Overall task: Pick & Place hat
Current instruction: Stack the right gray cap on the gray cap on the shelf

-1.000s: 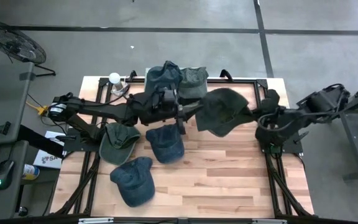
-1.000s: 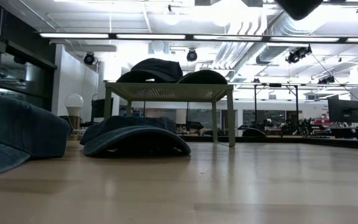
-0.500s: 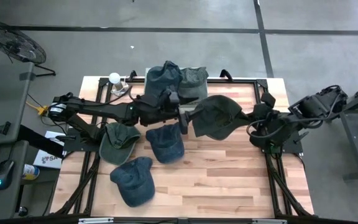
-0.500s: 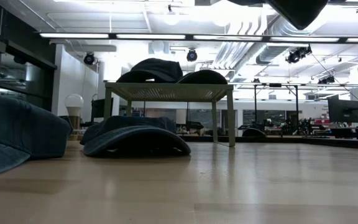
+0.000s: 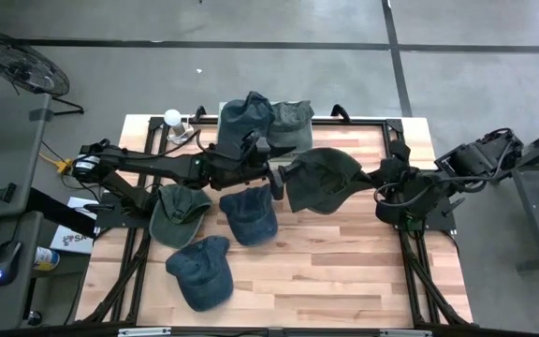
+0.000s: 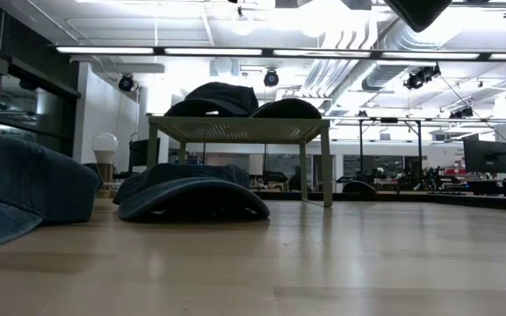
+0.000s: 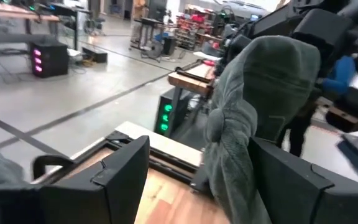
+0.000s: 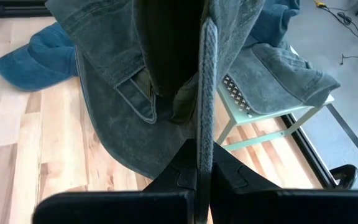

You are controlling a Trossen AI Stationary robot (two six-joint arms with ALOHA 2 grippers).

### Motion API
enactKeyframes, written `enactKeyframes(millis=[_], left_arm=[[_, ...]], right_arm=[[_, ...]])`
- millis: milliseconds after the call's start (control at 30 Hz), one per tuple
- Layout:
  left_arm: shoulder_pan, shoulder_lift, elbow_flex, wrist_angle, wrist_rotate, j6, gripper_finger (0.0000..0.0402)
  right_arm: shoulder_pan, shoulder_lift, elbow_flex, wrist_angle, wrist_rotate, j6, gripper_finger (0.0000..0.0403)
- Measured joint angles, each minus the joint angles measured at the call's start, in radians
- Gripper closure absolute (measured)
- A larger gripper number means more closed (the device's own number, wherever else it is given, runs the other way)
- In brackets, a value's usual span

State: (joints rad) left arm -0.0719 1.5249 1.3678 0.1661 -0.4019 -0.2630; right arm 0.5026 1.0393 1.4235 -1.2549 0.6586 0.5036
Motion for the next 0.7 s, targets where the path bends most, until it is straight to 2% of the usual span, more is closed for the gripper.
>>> enactKeyframes(millis=[167,267,700], left_arm=[[0.0,0.0,0.0,0.0,0.025,-0.043,0.0138],[0.0,0.0,0.0,-0.001,0.053,-0.074,0.0156],[0.0,0.0,0.0,0.001,0.138,-0.112,0.0328]], right_arm=[[0.0,0.0,0.0,0.004,-0.003,-0.007,0.04],[0.0,0.0,0.0,0.006,-0.012,-0.007,0.04],[0.0,0.0,0.0,0.006,-0.013,-0.007,0.0398]])
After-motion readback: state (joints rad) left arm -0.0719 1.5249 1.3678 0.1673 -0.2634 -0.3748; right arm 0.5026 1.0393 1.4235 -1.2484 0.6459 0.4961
